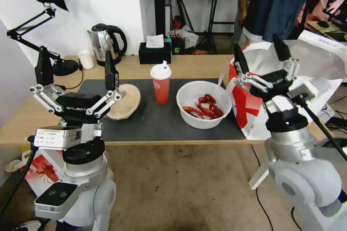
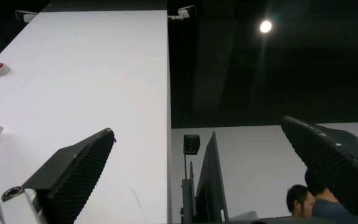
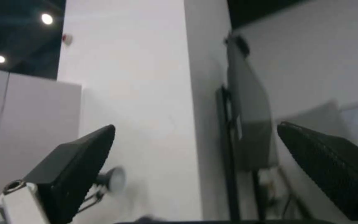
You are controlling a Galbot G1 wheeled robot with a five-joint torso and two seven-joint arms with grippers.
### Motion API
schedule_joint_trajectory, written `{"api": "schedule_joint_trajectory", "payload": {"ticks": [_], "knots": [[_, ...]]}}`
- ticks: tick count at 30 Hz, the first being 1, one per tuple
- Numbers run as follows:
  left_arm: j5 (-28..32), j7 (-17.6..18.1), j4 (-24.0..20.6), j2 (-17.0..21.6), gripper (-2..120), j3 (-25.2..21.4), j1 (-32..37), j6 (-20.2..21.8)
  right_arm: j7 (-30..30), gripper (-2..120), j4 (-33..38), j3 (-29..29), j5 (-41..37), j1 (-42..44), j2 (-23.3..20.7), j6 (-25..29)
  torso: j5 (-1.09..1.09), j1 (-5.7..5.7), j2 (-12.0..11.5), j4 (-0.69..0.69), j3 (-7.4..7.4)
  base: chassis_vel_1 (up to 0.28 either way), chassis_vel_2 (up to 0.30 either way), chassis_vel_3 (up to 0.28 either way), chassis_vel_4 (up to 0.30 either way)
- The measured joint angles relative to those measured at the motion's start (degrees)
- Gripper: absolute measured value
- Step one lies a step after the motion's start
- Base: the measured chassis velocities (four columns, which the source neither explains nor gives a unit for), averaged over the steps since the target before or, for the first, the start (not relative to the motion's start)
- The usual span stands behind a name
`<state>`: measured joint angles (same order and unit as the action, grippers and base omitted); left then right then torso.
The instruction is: Pick up the trash from the table and place it into the takeout bag.
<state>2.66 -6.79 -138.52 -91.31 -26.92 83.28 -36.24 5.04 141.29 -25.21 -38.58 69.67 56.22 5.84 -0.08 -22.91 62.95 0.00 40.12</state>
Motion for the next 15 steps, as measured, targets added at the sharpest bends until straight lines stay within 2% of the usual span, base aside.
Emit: {"api": "schedule_joint_trajectory", "payload": {"ticks": [2, 3, 7, 8, 11, 13, 15], "knots": [[0.0, 0.0, 0.1, 0.0, 100, 0.0, 0.0, 0.0, 3.9, 100, 1.7, 0.4, -5.6, -2.7, -2.3, -8.2, -0.02, 0.0, 0.0, -0.01, 0.0, 0.0, 0.0, 0.0, 0.0], [0.0, 0.0, 0.1, 0.0, 100, 0.0, 0.0, 0.0, 3.9, 100, 1.7, 0.4, -5.6, -2.7, -2.3, -8.2, -0.02, 0.0, 0.0, -0.01, 0.0, 0.0, 0.0, 0.0, 0.0], [0.0, 0.0, 0.4, 0.0, 100, -0.1, 0.0, 0.0, 11.8, 100, 2.1, -0.1, -16.7, -8.1, -5.4, -25.2, 0.0, 0.0, 0.0, 0.0, 0.0, 0.0, 0.0, 0.0, 0.0], [0.0, 0.0, 0.4, 0.0, 100, -0.1, 0.0, 0.0, 11.8, 100, 2.1, -0.1, -16.7, -8.1, -5.4, -25.2, 0.0, 0.0, 0.0, 0.0, 0.0, 0.0, 0.0, 0.0, 0.0], [-0.1, 0.0, 0.6, 0.0, 100, -0.1, -0.1, 0.0, 13.1, 100, 2.1, -0.2, -21.3, -10.2, -6.4, -34.9, 0.0, 0.0, 0.0, 0.0, 0.0, 0.0, 0.0, 0.0, 0.0], [-0.1, 0.0, 0.7, 0.0, 100, -0.1, -0.1, 0.0, 13.1, 100, 2.1, -0.2, -22.2, -10.4, -6.4, -37.1, 0.0, 0.0, 0.0, 0.0, 0.0, 0.0, 0.0, 0.0, 0.0], [-0.3, 0.0, 0.9, 0.0, 100, 0.0, -0.1, 0.0, 12.9, 100, 2.1, -0.2, -25.0, -10.9, -6.5, -43.3, 0.0, -0.01, 0.0, 0.0, 0.0, 0.0, 0.0, 0.0, 0.0]]}}
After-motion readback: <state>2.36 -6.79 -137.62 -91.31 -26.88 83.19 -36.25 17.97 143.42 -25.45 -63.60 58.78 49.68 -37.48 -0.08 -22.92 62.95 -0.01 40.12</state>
